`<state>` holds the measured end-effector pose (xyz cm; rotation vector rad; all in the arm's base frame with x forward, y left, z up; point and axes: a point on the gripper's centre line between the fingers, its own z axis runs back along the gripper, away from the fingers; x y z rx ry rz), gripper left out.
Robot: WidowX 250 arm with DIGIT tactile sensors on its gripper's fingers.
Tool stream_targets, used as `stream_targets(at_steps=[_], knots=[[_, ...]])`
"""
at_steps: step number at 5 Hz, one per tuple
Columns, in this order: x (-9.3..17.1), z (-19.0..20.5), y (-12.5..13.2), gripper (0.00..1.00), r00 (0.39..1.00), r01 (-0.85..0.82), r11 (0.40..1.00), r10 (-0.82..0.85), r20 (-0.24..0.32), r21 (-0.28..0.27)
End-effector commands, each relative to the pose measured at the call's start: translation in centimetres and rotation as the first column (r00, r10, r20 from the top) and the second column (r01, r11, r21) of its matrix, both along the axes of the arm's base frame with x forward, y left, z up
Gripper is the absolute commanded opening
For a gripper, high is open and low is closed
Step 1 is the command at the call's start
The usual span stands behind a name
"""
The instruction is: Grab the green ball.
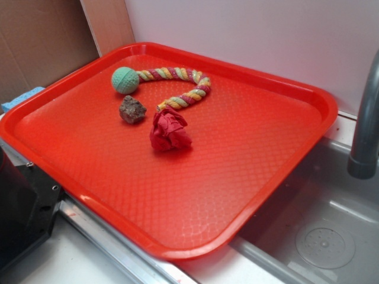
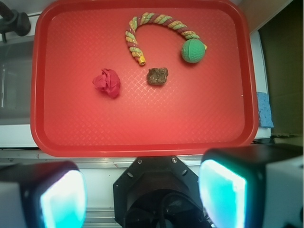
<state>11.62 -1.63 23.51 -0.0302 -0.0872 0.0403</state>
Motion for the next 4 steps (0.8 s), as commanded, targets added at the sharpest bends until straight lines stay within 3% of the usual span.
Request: stream_targets(at_steps=[1, 2, 3, 4], knots=[[0.0, 0.0, 0.0, 1.00, 1.000, 0.000, 1.000, 0.000, 0.000, 0.000], [1.0, -1.1, 0.8, 1.00, 0.968, -0.248, 0.968, 0.247, 0.044, 0.020], [2.2, -3.2, 1.7, 1.00, 0.880, -0.468, 0.883, 0.468, 0.084, -0.020], [4.2, -5.1, 3.5, 1.00, 0.765, -0.630, 0.776, 0.626, 0.152, -0.022]])
